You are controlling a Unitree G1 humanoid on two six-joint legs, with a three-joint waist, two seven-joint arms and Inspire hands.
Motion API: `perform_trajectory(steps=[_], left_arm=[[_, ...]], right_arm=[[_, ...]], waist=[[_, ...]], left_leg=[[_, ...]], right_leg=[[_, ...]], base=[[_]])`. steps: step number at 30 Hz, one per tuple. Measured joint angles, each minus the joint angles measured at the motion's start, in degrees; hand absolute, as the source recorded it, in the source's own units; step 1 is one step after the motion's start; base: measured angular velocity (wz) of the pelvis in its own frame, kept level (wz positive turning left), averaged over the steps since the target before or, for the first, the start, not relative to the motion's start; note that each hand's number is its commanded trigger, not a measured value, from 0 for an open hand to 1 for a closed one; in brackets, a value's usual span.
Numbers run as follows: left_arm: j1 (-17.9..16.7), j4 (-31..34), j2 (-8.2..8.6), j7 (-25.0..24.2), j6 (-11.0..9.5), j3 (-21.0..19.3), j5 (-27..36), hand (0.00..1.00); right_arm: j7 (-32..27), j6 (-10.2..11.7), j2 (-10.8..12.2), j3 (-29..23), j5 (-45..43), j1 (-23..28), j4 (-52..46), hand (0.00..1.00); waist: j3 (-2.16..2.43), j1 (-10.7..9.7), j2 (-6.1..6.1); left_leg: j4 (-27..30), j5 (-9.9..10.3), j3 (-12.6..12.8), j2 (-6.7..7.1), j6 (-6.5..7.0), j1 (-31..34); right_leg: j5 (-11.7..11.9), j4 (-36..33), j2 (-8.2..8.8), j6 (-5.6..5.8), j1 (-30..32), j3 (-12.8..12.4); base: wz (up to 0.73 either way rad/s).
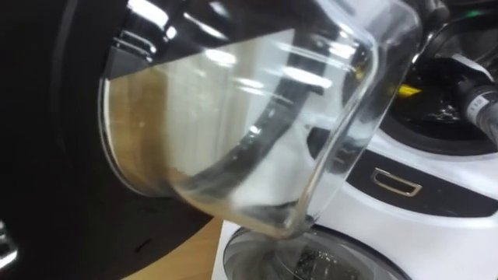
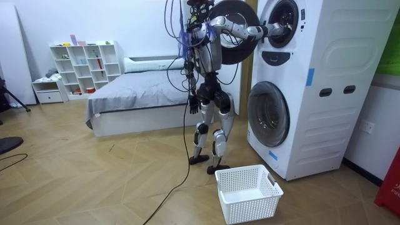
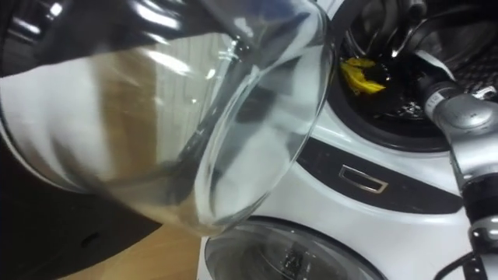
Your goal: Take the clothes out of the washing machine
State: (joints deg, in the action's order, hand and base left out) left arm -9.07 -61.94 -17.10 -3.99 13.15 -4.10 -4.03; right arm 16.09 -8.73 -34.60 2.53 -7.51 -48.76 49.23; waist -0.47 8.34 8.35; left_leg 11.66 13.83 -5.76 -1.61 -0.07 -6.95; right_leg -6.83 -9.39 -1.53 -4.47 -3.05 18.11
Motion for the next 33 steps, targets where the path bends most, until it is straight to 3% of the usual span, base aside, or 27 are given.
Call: perform_trajectory(steps=[8, 12, 16, 25, 27, 29, 33], left_arm=[[2.63, -0.47, -0.41, 0.15, -1.04, 1.04, -0.04, 0.0], [3.42, -1.55, -0.43, 0.15, -1.82, 1.38, 0.02, 0.0], [3.53, -2.22, -0.45, 0.15, -1.89, 2.16, 0.02, 0.0], [3.41, -2.15, -0.42, 0.18, -3.1, 2.06, -0.01, 0.0], [3.1, -1.47, -0.41, 0.2, -3.15, 1.93, 0.01, 0.0], [2.95, -0.75, -0.31, 0.48, -3.78, 1.88, 0.01, 0.0], [1.3, -0.75, 0.81, 1.99, -5.26, 0.78, 1.84, 0.0]], right_arm=[[0.05, 1.72, -0.03, 0.13, 0.45, 0.55, -0.43, 1.0], [-0.13, 1.75, 0.41, 0.13, 1.02, 0.54, -0.42, 1.0], [-0.2, 1.76, 0.37, 0.12, 1.42, 0.55, -0.39, 1.0], [-0.11, 1.61, 0.74, 0.87, 8.76, 0.56, -3.71, 1.0], [-1.31, 0.39, 1.04, 0.71, 8.91, 2.45, -10.53, 1.0], [-2.84, -0.24, 1.0, 0.44, 7.16, 5.43, -18.26, 1.0], [-6.1, -1.91, 1.07, 0.03, 3.72, 15.7, -40.57, 1.0]], waist=[[-0.07, -0.13, -0.14], [-0.39, -0.05, -0.61], [-0.43, -0.04, -0.82], [-0.26, 0.24, -0.94], [0.11, -0.01, -0.74], [0.24, -0.33, -1.28], [1.63, -1.05, -3.7]], left_leg=[[-0.4, 0.01, 0.44, -0.45, -0.04, -0.8], [-0.97, 0.07, 0.79, -0.73, -0.17, -1.77], [-1.25, 0.2, 1.0, -0.84, -0.37, -1.98], [-2.04, 0.28, 4.02, -1.41, -0.48, -2.03], [-1.91, 0.28, 4.86, -1.51, -0.48, -1.55], [-1.84, 0.28, 5.39, -1.63, -0.49, -1.2], [-1.73, 0.25, 7.81, -1.92, -0.52, -1.94]], right_leg=[[-0.09, 1.4, -0.57, 0.04, -1.17, 0.03], [-0.17, 1.46, -0.72, -0.08, -1.82, 0.13], [-0.2, 1.43, -0.87, -0.12, -1.82, -0.06], [-0.15, 0.75, -1.53, -0.36, -0.03, -2.79], [-0.07, 0.72, -1.7, -0.49, 0.74, -3.63], [-0.02, 0.69, -1.79, -0.57, 1.22, -3.84], [-0.01, 0.7, -1.96, -0.58, 0.83, -4.97]], base=[[0.0], [-0.02], [-0.01], [-0.19], [-0.22], [-0.11], [-0.17]])
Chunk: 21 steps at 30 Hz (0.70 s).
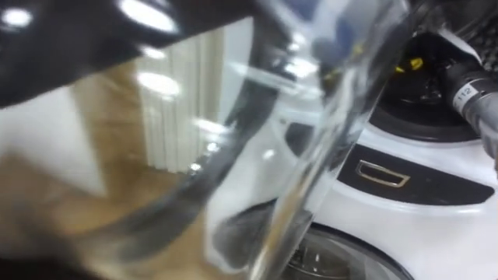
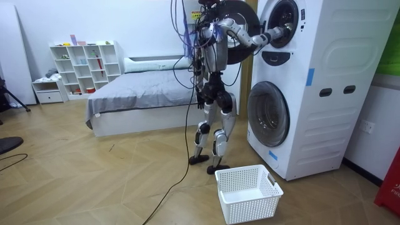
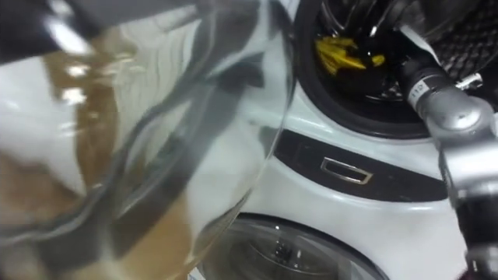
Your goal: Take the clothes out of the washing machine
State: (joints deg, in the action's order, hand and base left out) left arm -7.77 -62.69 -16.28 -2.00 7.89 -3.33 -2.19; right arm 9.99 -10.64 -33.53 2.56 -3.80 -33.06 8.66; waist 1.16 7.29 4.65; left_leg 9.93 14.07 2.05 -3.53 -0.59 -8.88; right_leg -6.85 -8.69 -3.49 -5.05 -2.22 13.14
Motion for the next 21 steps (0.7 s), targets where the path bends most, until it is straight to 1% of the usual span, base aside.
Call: perform_trajectory(steps=[1, 2, 3, 4, 5, 6, 7, 9, 10, 13, 14, 15, 16, 18, 21], left_arm=[[-0.25, -0.25, 0.05, 0.26, -0.24, 0.03, 0.77, 0.0], [-1.02, -1.33, 0.09, 0.74, -0.97, 0.04, 1.84, 0.0], [-1.47, -1.35, 0.21, 1.47, -1.27, 0.02, 1.48, 0.0], [-1.61, -1.22, 0.2, 1.79, -1.52, -0.12, 1.45, 0.0], [-1.99, -0.9, 0.19, 2.67, -1.87, -0.92, 1.59, 0.0], [-2.57, -0.92, 0.29, 3.27, -2.04, -1.07, 1.51, 0.0], [-2.94, -0.95, 0.47, 3.41, -2.02, -1.05, 1.6, 0.0], [-3.01, -1.05, 0.71, 3.75, -2.18, -1.02, 2.77, 0.0], [-3.18, -1.42, 0.8, 3.85, -2.67, -1.02, 3.98, 0.0], [-3.44, -1.4, 0.81, 4.01, -3.65, -1.05, 5.14, 0.0], [-3.98, -1.41, 0.9, 4.08, -3.88, -1.05, 5.07, 0.0], [-4.64, -1.41, 1.02, 4.08, -3.98, -1.08, 5.06, 0.0], [-4.95, -1.38, 1.06, 4.08, -4.05, -1.08, 5.08, 0.0], [-6.14, -1.36, 1.25, 4.08, -4.22, -1.08, 5.05, 0.0], [-7.28, -1.3, 1.53, 4.04, -4.23, -1.09, 4.99, 0.0]], right_arm=[[-0.26, -0.17, 0.2, 0.03, -0.17, 1.75, -3.35, 1.0], [-0.94, -0.23, 0.93, 0.13, -0.85, 4.87, -8.8, 1.0], [-1.87, -0.31, 1.39, -0.12, -1.01, 7.83, -13.6, 1.0], [-2.2, -0.34, 1.58, -0.51, -1.03, 9.4, -15.87, 1.0], [-2.42, -0.39, 2.34, -1.24, -1.02, 12.7, -20.24, 1.0], [-2.19, -0.38, 2.65, -1.5, -0.91, 15.2, -23.95, 1.0], [-1.9, -0.38, 2.65, -1.56, -0.86, 17.13, -27.1, 1.0], [-1.68, -0.38, 2.72, -1.7, -0.74, 19.47, -30.33, 1.0], [-1.53, -0.38, 2.83, -1.7, -0.74, 19.98, -31.75, 1.0], [-0.36, -0.38, 2.83, -1.94, -0.59, 19.98, -34.25, 1.0], [0.6, -0.38, 2.83, -2.14, 0.15, 20.07, -35.8, 1.0], [1.23, -0.24, 2.85, -2.74, 2.05, 20.75, -37.31, 1.0], [1.49, -0.15, 2.85, -3.14, 2.9, 21.24, -38.04, 1.0], [2.22, 0.07, 2.85, -4.82, 6.56, 23.0, -40.47, 1.0], [3.8, 1.12, 2.89, -6.13, 11.39, 25.49, -43.12, 1.0]], waist=[[0.01, -0.09, -0.17], [-0.15, -0.56, 0.01], [-0.24, -1.58, 0.16], [-0.22, -2.23, 0.12], [-0.16, -2.23, 0.52], [-0.49, -2.46, 0.57], [-0.58, -2.85, 0.84], [-0.6, -3.4, 0.89], [-0.69, -4.08, 0.87], [-0.74, -4.39, 0.84], [-0.83, -4.81, 0.73], [-0.82, -5.53, 0.72], [-0.82, -5.69, 0.72], [-0.84, -6.24, 0.84], [-0.9, -6.95, 0.67]], left_leg=[[0.52, -0.02, 0.55, -0.02, -0.05, -0.07], [2.07, 0.31, 1.94, -0.04, -0.58, 0.49], [-0.26, -0.74, 2.73, -0.27, -1.44, 1.35], [-1.21, -0.98, 3.24, -0.64, -1.39, 1.8], [-1.16, -1.24, 5.63, -0.88, -1.09, 1.32], [-1.19, -1.25, 5.91, -0.8, -1.07, 1.04], [-1.22, -1.24, 5.88, -0.69, -1.07, 0.73], [-1.25, -1.21, 5.88, -0.6, -1.02, 0.44], [-1.27, -1.2, 5.96, -0.58, -1.0, 0.47], [-1.27, -1.19, 7.01, -0.65, -1.0, 0.66], [-1.27, -1.18, 7.23, -0.71, -1.0, 0.71], [-1.26, -1.16, 7.26, -0.68, -1.0, 0.76], [-1.26, -1.15, 7.27, -0.66, -1.01, 0.84], [-1.22, -1.1, 7.36, -0.66, -1.08, 1.03], [-0.52, -1.06, 7.4, -0.9, -1.18, 1.14]], right_leg=[[0.01, 0.08, 0.09, -0.01, -0.39, -0.86], [0.01, 0.07, 0.6, -0.02, -1.1, -3.53], [0.01, -0.04, 0.55, 0.0, -1.32, -5.51], [-0.04, -0.08, 0.38, 0.08, -1.36, -5.7], [-0.17, -0.05, 0.21, 0.3, -1.39, -5.72], [-0.22, 0.09, 0.15, 0.39, -1.46, -5.66], [-0.22, 0.08, 0.16, 0.4, -1.5, -5.41], [-0.22, 0.01, 0.18, 0.4, -1.68, -5.35], [-0.24, -0.02, 0.18, 0.43, -1.56, -5.55], [-0.26, -0.03, 0.0, 0.46, -0.76, -6.57], [-0.26, 0.02, -0.12, 0.46, -0.66, -6.71], [-0.26, 0.01, -0.22, 0.46, -0.71, -6.72], [-0.27, 0.02, -0.28, 0.46, -0.7, -6.74], [-0.72, 0.07, -0.43, 0.06, -0.58, -7.04], [-0.8, -0.09, -0.65, -0.13, -0.59, -7.02]], base=[[-0.13], [-0.05], [0.0], [-0.1], [-0.28], [-0.41], [-0.31], [-0.11], [-0.05], [-0.19], [-0.1], [-0.04], [0.0], [0.0], [0.0]])
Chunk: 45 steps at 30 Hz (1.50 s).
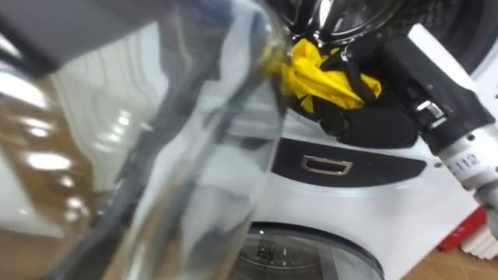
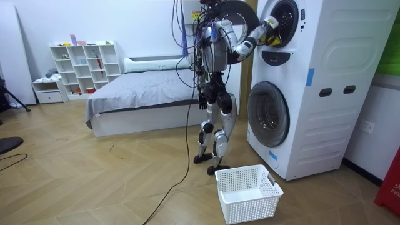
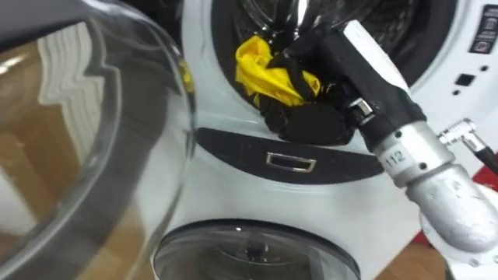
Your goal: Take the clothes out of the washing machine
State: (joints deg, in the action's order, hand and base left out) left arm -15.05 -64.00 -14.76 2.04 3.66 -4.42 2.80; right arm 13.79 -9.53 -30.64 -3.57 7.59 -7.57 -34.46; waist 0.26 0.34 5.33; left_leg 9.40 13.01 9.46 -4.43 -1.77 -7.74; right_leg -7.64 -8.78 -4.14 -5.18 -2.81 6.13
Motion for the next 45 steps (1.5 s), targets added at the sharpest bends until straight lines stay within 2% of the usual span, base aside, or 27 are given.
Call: perform_trajectory(steps=[3, 11, 13, 19, 22, 26, 28, 33, 34, 37, 40, 42, 43, 45], left_arm=[[-0.34, 0.0, 0.06, -0.01, -0.03, 0.02, 0.01, 0.0], [-0.84, -0.05, 0.17, -0.09, -1.17, -0.01, 0.03, 0.0], [-0.85, -0.05, 0.46, -0.44, -1.17, -0.06, 0.01, 0.0], [-1.06, 0.04, 0.81, -1.53, -1.19, -0.16, 0.03, 0.0], [-1.47, 0.16, 0.79, -1.53, -1.44, -0.17, 0.04, 0.0], [-1.56, 0.12, 0.81, -1.68, -2.45, -1.17, 0.1, 0.0], [-1.73, 0.1, 0.76, -1.72, -2.57, -1.37, -0.03, 0.0], [-1.7, 0.12, 0.3, -1.65, -2.58, -2.45, 0.03, 0.0], [-1.69, 0.15, 0.21, -1.65, -2.59, -2.49, 0.03, 0.0], [-1.03, 0.65, 0.14, -1.65, -2.92, -2.94, -0.29, 0.0], [1.06, 0.85, -0.02, -1.71, -3.21, -4.12, -1.14, 0.0], [2.09, 1.19, -0.01, -1.7, -4.18, -4.56, -1.17, 0.0], [2.11, 1.62, -0.01, -1.7, -4.23, -4.69, -1.15, 0.0], [2.19, 1.59, -0.01, -1.7, -4.15, -4.68, -1.15, 0.0]], right_arm=[[1.98, 1.95, 0.1, 0.02, 3.17, 2.02, -0.79, 1.0], [6.85, 2.69, 0.12, -0.16, 4.15, 4.38, -0.79, 1.0], [8.08, 2.69, 0.11, -0.78, 5.34, 4.42, -0.82, 1.0], [10.85, 2.69, 0.99, -5.35, 7.18, 4.41, -0.87, 1.0], [10.84, 3.2, 2.14, -7.32, 10.4, 4.42, -0.91, 1.0], [10.82, 4.97, 2.3, -11.34, 14.97, 6.86, -1.9, 1.0], [10.53, 5.82, 2.33, -14.11, 15.05, 8.94, -2.0, 1.0], [8.71, 5.83, 2.4, -17.33, 15.0, 13.59, -1.6, 1.0], [8.69, 5.83, 2.4, -17.69, 15.0, 14.14, -1.6, 1.0], [8.21, 6.0, 2.39, -20.79, 14.65, 16.03, -0.87, 1.0], [6.09, 6.25, 2.45, -22.62, 14.3, 17.07, 1.08, 1.0], [5.44, 6.42, 3.0, -23.59, 13.82, 19.64, 2.25, 1.0], [5.44, 6.4, 3.79, -24.31, 13.72, 21.6, 2.49, 1.0], [5.48, 6.32, 3.94, -24.56, 13.56, 23.67, 3.5, 1.0]], waist=[[-0.01, 0.02, -0.11], [0.04, -0.03, -0.25], [0.24, -0.22, -0.36], [0.32, -0.54, -0.24], [0.32, -1.74, -0.18], [0.29, -3.1, 0.1], [0.24, -4.94, 0.16], [0.11, -5.84, -0.31], [0.12, -6.14, -0.38], [-0.18, -8.21, -1.11], [-0.29, -8.24, -1.46], [-0.23, -8.17, -1.8], [-0.23, -8.18, -1.94], [-0.24, -8.36, -1.94]], left_leg=[[0.15, 0.08, -0.03, -0.18, -0.19, 0.02], [0.14, 0.11, 0.07, -0.1, -0.19, 0.13], [0.14, 0.1, 0.16, -0.06, -0.19, 0.4], [0.15, 0.1, 1.08, -0.16, -0.19, 0.27], [0.18, 0.1, 1.38, -0.14, -0.2, 0.07], [0.26, 0.14, 2.33, -0.22, -0.24, 0.03], [0.27, 0.18, 2.51, -0.24, -0.29, 0.14], [0.25, 0.45, 6.36, -0.87, -0.72, -0.63], [0.25, 0.48, 6.51, -0.94, -0.76, -0.63], [0.26, 0.5, 8.45, -1.04, -0.79, -0.68], [0.24, 0.5, 10.16, -1.06, -0.79, -0.96], [0.2, 0.5, 11.84, -1.06, -0.8, -1.17], [0.16, 0.5, 12.52, -1.05, -0.79, -1.31], [0.13, 0.51, 13.11, -0.94, -0.79, -1.37]], right_leg=[[0.03, 0.02, -0.17, -0.17, 0.07, -0.05], [0.16, -0.08, -0.12, -0.22, 0.07, -0.02], [0.16, -0.17, -0.09, -0.22, 0.7, -0.08], [0.16, -0.08, -0.19, -0.22, 0.73, -0.64], [0.16, -0.13, -0.22, -0.22, 0.83, -1.0], [0.16, -0.06, -0.44, -0.18, 1.6, -2.07], [0.22, -0.07, -0.63, -0.15, 1.77, -2.89], [0.87, -0.33, -1.59, -0.5, 2.54, -6.04], [0.95, -0.53, -1.7, -0.55, 2.63, -6.31], [0.99, -1.14, -2.06, -0.61, 3.52, -7.99], [0.99, -1.9, -2.26, -0.6, 4.03, -9.3], [1.02, -2.11, -2.44, -0.56, 4.54, -10.31], [1.07, -2.36, -2.55, -0.48, 4.79, -10.83], [1.05, -3.28, -2.7, -0.36, 5.48, -11.81]], base=[[0.0], [0.0], [-0.02], [-0.05], [-0.06], [-0.13], [-0.08], [-0.4], [-0.4], [-0.29], [-0.24], [-0.24], [-0.25], [-0.26]])
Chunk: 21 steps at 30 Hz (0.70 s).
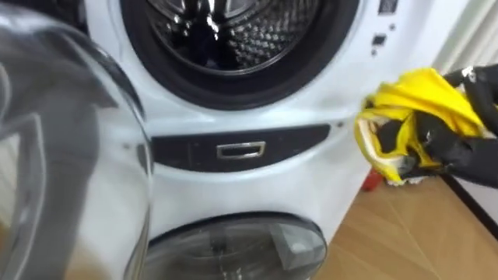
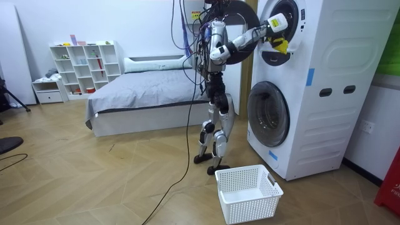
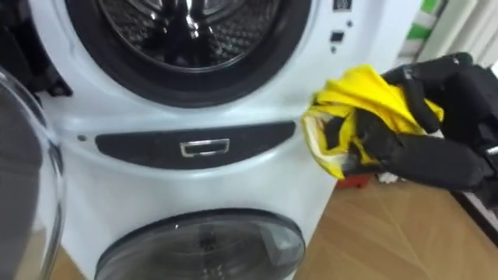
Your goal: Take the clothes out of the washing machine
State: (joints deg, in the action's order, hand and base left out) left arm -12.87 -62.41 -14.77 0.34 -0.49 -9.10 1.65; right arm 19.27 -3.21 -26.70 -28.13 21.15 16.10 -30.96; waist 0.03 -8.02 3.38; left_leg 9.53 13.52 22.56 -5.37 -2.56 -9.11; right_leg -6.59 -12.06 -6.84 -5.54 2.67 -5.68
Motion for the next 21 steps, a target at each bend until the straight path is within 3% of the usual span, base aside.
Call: perform_trajectory(steps=[6, 12, 17, 21], left_arm=[[1.4, -2.06, -0.64, -1.24, 0.09, 0.41, -0.12, 0.0], [4.55, -4.1, -1.78, -1.71, 0.15, 2.89, 0.14, 0.0], [8.15, -4.01, -1.82, -2.06, 0.09, 5.68, 0.55, 0.0], [9.93, -2.92, -1.95, -2.25, 0.14, 7.92, 1.21, 0.0]], right_arm=[[0.0, -0.1, 0.12, -0.2, -1.64, 1.81, 4.16, 1.0], [-1.35, -0.3, 0.94, -0.03, -3.86, 3.16, 10.19, 1.0], [-2.05, -0.34, 1.95, 2.9, -3.47, 3.13, 15.36, 1.0], [-4.33, -0.38, 2.32, 5.21, -3.41, 2.53, 19.78, 1.0]], waist=[[-0.17, -1.26, -0.35], [-0.23, -3.25, -0.14], [-0.27, -4.31, -0.47], [-0.25, -4.04, -1.6]], left_leg=[[0.21, 0.71, 4.22, -0.09, 0.56, 1.63], [2.1, 1.74, 8.56, -0.03, 1.66, 4.01], [5.0, 2.48, 10.42, -0.65, 2.62, 7.35], [6.47, 2.83, 10.45, -0.87, 3.14, 9.43]], right_leg=[[2.08, -0.98, -1.47, 0.91, 3.62, -4.94], [3.68, -2.8, -1.66, 1.82, 6.74, -7.52], [5.23, -2.9, -1.54, 2.74, 9.55, -9.04], [5.91, -2.84, -1.38, 3.04, 11.46, -9.23]], base=[[-0.39], [-0.39], [-0.19], [-0.02]])
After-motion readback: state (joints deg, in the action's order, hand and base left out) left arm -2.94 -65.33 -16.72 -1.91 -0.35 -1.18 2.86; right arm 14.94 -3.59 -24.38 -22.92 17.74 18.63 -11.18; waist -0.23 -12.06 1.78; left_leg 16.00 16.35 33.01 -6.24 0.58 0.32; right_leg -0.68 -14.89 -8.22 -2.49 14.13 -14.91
